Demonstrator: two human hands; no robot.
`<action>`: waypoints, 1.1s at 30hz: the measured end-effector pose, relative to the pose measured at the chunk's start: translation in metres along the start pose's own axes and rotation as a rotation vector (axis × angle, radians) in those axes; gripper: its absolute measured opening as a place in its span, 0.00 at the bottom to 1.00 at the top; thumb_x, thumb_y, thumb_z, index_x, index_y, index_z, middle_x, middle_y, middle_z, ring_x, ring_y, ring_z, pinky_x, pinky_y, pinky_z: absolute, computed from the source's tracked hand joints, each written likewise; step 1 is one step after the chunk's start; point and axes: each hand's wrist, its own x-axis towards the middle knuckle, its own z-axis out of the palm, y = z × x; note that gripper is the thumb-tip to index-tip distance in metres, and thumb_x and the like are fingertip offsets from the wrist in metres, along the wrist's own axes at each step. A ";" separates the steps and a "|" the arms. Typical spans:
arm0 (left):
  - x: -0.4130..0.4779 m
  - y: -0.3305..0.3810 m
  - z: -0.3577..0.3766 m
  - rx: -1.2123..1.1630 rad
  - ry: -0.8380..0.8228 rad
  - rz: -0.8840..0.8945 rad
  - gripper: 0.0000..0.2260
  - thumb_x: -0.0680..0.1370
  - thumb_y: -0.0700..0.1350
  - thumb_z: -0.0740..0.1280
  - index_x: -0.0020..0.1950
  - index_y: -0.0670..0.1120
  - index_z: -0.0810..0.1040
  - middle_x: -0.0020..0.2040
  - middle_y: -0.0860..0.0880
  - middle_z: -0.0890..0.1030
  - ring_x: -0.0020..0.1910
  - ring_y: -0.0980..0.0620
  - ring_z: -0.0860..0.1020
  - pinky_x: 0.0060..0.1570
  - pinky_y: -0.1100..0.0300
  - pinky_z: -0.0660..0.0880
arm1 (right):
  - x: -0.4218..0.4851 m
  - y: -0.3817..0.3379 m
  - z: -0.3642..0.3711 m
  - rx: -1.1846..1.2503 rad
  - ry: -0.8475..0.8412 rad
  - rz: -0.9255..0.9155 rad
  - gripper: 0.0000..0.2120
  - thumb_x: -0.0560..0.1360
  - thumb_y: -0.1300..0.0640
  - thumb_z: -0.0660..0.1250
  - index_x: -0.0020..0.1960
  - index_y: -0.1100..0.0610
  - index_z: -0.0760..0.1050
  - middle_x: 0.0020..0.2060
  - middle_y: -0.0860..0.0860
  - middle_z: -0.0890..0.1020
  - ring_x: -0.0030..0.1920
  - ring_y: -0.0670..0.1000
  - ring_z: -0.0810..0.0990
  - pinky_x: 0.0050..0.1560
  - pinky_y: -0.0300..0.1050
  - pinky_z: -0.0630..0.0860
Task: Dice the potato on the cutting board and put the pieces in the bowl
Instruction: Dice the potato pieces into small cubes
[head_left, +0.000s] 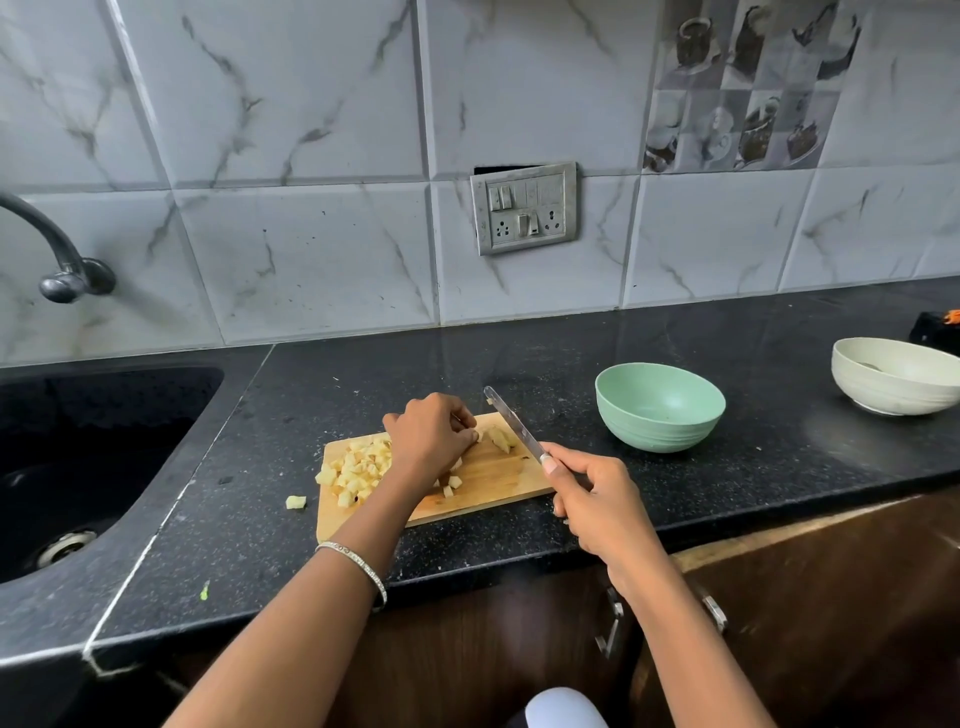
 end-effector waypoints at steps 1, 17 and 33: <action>-0.001 -0.002 -0.002 0.006 -0.009 -0.014 0.05 0.73 0.50 0.74 0.42 0.57 0.80 0.41 0.58 0.82 0.51 0.54 0.79 0.59 0.47 0.64 | -0.001 -0.001 0.000 -0.016 0.001 -0.009 0.14 0.82 0.49 0.65 0.66 0.44 0.79 0.35 0.39 0.76 0.24 0.39 0.75 0.28 0.32 0.66; -0.002 -0.006 -0.008 0.057 -0.035 -0.087 0.05 0.73 0.53 0.74 0.48 0.57 0.85 0.43 0.55 0.84 0.51 0.51 0.78 0.57 0.47 0.63 | -0.015 -0.013 0.020 -0.435 -0.048 -0.067 0.17 0.83 0.46 0.59 0.71 0.41 0.74 0.68 0.46 0.78 0.67 0.56 0.75 0.66 0.53 0.73; 0.000 -0.004 -0.004 0.022 0.004 -0.114 0.03 0.72 0.52 0.75 0.43 0.55 0.85 0.40 0.55 0.84 0.49 0.51 0.78 0.57 0.47 0.62 | -0.006 -0.022 0.028 -0.530 -0.115 0.011 0.15 0.83 0.49 0.59 0.64 0.48 0.79 0.70 0.45 0.76 0.67 0.59 0.76 0.65 0.53 0.74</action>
